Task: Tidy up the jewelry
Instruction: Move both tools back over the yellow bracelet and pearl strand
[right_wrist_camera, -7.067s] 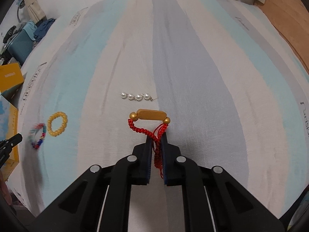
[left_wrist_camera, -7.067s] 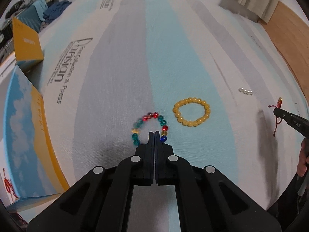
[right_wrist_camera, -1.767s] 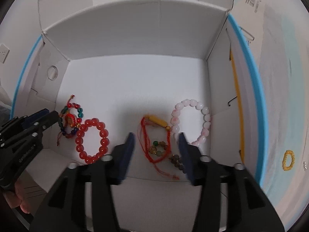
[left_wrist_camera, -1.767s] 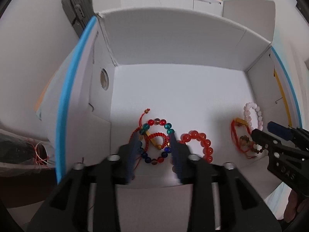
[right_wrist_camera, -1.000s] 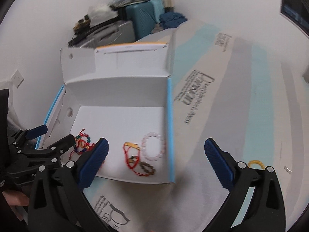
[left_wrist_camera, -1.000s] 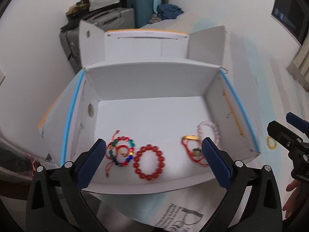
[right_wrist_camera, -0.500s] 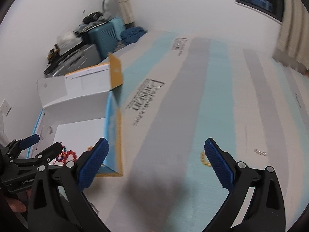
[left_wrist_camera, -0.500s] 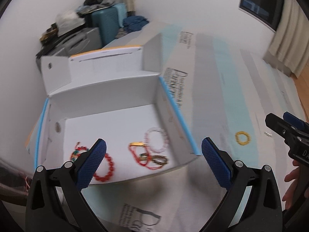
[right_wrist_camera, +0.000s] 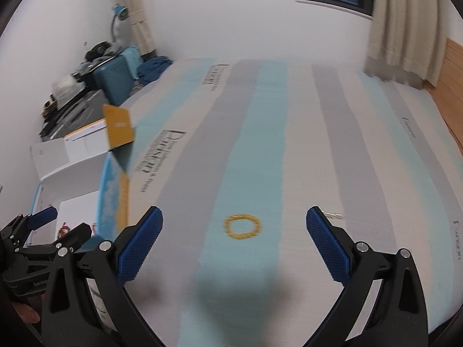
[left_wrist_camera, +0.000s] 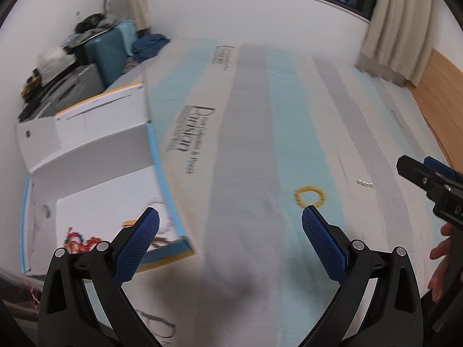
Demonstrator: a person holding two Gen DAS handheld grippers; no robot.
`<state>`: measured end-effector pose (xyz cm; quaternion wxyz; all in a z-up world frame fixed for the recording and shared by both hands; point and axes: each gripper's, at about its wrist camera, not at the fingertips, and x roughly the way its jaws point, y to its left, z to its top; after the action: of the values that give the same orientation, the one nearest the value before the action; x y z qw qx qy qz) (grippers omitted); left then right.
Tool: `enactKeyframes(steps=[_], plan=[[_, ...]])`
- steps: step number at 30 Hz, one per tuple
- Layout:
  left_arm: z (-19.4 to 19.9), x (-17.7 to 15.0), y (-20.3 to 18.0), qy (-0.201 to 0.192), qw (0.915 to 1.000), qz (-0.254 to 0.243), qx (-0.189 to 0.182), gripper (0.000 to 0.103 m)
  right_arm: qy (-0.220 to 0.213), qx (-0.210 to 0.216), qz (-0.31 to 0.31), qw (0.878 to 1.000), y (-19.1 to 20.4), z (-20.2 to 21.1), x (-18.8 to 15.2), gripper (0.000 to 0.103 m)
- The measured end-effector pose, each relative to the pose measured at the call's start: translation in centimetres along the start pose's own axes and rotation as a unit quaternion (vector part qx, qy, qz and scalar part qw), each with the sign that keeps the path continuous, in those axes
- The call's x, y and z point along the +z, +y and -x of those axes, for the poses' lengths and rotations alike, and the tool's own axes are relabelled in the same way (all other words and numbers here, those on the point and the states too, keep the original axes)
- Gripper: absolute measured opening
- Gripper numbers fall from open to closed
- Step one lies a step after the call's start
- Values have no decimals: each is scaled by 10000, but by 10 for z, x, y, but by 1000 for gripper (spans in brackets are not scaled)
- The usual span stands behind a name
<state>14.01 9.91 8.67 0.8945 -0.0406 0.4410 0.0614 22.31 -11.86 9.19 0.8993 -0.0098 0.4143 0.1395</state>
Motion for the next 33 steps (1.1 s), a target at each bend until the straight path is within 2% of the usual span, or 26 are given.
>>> enactKeyframes(steps=[7,14,26,33], plan=[[-23,11,-45,108,9994,-254,-201,97,79,-274,-253,9993,-58,-3,-4,95],[-51,17,-79,238,9981,-457,-342,97,219,-475,-362,9980,-99,-17,-8,95],[-131,7,-105,755,9941,-662,-409,97,884,-421,-37,9952,-149,-97,-22,95],[-176,13,-112,985,9914,-723,-470,97,1083,-385,35,9934,-162,-141,-25,95]])
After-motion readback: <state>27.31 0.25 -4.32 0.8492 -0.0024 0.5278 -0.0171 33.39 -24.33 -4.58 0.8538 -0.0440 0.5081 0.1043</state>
